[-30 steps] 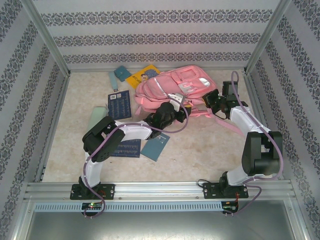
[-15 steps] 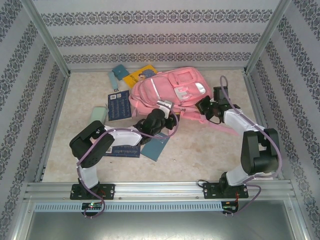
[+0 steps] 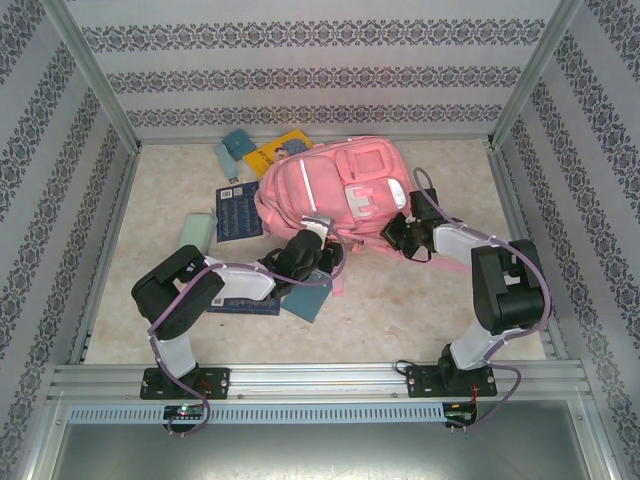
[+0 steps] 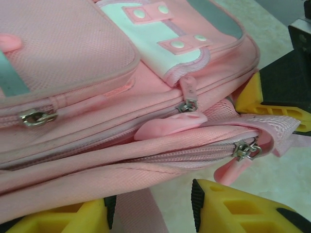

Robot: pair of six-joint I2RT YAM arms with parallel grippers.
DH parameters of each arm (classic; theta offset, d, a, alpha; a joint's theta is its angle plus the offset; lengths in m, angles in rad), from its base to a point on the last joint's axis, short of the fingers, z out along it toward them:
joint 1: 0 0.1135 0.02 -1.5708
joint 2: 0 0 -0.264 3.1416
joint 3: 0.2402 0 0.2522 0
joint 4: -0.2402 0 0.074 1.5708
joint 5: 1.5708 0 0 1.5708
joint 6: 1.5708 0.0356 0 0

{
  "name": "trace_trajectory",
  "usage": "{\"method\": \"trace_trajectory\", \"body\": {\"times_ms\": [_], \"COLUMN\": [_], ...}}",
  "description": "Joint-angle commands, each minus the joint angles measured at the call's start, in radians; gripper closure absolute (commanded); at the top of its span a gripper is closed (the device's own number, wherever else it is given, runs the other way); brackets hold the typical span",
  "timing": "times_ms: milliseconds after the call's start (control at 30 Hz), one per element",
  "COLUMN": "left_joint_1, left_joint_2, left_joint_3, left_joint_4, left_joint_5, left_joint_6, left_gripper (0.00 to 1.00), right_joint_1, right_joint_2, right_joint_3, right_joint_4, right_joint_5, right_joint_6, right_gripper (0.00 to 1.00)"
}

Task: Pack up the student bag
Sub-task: Place the student bag at the top-center of the table.

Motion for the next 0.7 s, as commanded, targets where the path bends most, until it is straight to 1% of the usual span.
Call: {"method": "trace_trajectory", "body": {"times_ms": [0,133,267,333,400,467,500,567,600,667], "left_joint_1": [0.028,0.042,0.061,0.07,0.075,0.076,0.075,0.076,0.076,0.076], "left_joint_2": [0.007,0.088,0.176,0.212,0.231,0.22,0.212,0.19,0.179,0.16], "left_joint_3": [0.015,0.113,0.184,0.231,0.256,0.247,0.237,0.221,0.212,0.2], "left_joint_4": [-0.031,-0.094,-0.059,-0.078,-0.087,-0.082,-0.084,-0.098,-0.102,-0.11], "left_joint_5": [-0.137,-0.146,-0.126,-0.109,-0.103,-0.095,-0.092,-0.087,-0.083,-0.068], "left_joint_6": [-0.002,0.012,0.026,0.025,0.021,0.015,0.012,0.009,0.01,0.017], "left_gripper": [0.53,0.53,0.54,0.54,0.54,0.54,0.54,0.54,0.54,0.54], "right_joint_1": [0.03,0.045,0.06,0.056,0.054,0.055,0.059,0.066,0.068,0.076], "right_joint_2": [0.08,0.091,0.086,0.083,0.069,0.035,0.009,-0.047,-0.079,-0.135], "right_joint_3": [0.026,0.093,0.168,0.195,0.21,0.21,0.205,0.191,0.186,0.171], "right_joint_4": [-0.158,-0.24,-0.331,-0.36,-0.365,-0.375,-0.382,-0.407,-0.425,-0.456], "right_joint_5": [0.074,0.179,0.293,0.315,0.27,0.221,0.206,0.188,0.18,0.173], "right_joint_6": [-0.127,-0.216,-0.257,-0.28,-0.3,-0.304,-0.305,-0.308,-0.308,-0.308], "right_gripper": [1.0,1.0,1.0,1.0,0.96,0.9,0.85,0.7,0.67,0.67]}}
